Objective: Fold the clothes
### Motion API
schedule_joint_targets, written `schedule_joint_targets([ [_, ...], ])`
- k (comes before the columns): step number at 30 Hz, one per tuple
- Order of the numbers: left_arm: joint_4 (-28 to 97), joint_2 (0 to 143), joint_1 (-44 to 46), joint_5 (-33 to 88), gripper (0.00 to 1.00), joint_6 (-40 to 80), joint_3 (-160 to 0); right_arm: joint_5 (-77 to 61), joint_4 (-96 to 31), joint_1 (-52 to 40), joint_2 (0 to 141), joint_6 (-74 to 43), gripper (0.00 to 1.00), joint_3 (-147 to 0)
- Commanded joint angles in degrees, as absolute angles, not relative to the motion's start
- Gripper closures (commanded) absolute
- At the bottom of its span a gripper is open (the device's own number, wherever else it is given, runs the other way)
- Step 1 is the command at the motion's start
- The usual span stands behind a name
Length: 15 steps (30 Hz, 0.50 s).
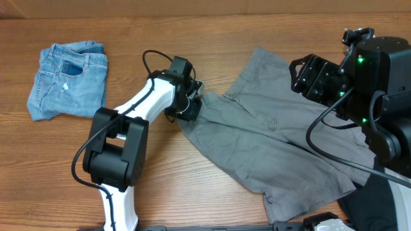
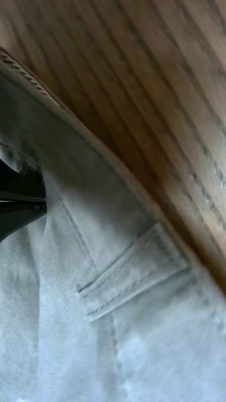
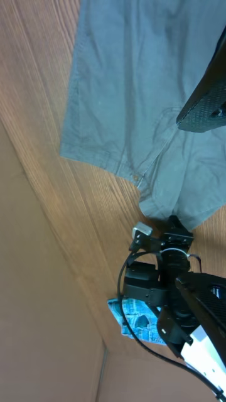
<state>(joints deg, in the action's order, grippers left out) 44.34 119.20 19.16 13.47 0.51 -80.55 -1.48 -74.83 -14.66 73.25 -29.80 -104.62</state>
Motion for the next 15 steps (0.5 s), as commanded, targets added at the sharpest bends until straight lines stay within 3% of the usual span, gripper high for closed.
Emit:
schedule_joint_targets([
  [1,48.8,126.4,13.4,-5.8,0.96,7.6,-78.3,0.3,-75.4,-14.4,72.8,-29.6,0.25,-104.9],
  [9,56.4,126.6,-7.9,-7.5,0.96,6.9,-77.5,1.5,-76.6,-14.4,75.5,-29.6,0.24,-102.6],
  [15,60.2,121.1,-15.4,-1.1,0.96,5.1,-77.5,1.5,-79.1,-14.4,83.7,-29.6,0.2,-102.0],
])
